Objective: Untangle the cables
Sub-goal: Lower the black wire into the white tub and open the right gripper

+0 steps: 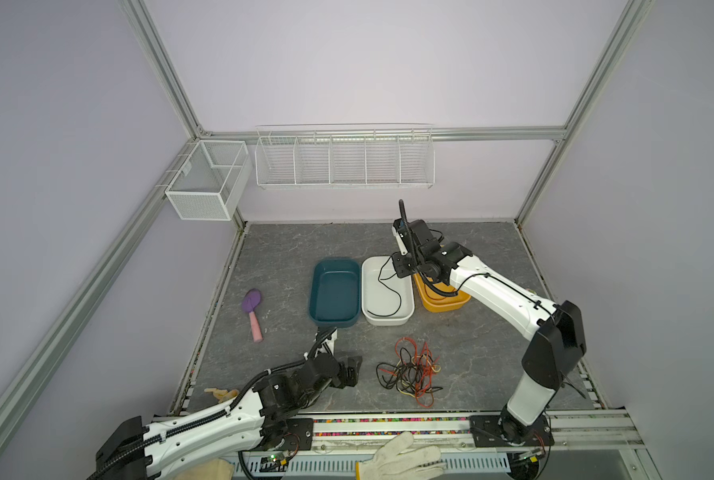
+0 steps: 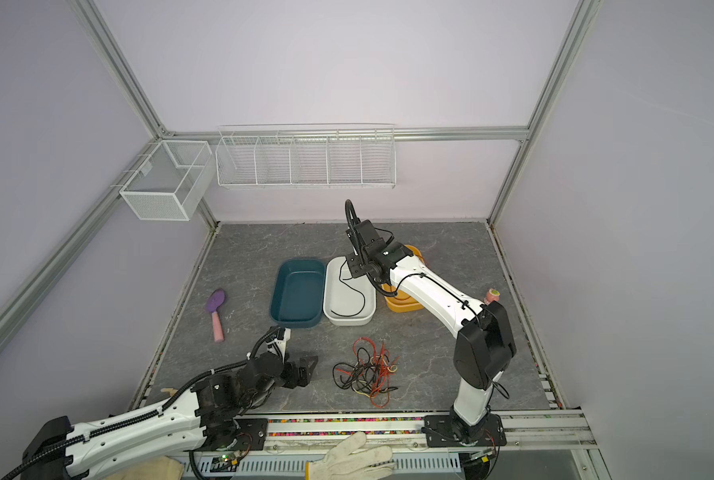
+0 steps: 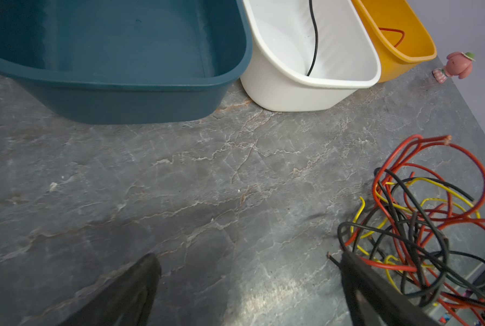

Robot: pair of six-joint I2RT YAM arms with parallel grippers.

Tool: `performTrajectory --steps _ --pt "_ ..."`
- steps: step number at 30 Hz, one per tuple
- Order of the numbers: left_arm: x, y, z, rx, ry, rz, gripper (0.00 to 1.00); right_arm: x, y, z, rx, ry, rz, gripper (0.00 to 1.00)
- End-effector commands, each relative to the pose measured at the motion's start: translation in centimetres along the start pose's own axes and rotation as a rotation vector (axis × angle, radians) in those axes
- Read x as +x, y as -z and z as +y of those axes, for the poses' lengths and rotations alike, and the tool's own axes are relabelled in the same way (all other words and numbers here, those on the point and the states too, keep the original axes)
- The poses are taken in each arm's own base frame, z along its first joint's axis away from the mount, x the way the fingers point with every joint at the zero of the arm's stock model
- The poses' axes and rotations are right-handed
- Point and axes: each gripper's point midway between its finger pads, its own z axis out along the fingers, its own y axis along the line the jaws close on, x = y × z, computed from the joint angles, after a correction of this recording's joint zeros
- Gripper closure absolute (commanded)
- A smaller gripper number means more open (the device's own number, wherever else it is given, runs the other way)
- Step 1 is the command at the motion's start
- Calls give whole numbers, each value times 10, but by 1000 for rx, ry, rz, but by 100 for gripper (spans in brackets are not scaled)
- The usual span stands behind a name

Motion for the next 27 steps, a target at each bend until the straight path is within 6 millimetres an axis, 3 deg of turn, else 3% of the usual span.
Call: performTrajectory --steps 1,15,27 --pt "-6 1 -2 3 -2 -28 0 9 -11 1 -2 -27 21 93" --pt "-5 0 -2 7 -1 -23 0 65 -56 16 -20 -57 212 93" --pt "-2 -4 -3 0 -7 -12 0 98 -67 17 -3 -45 347 93"
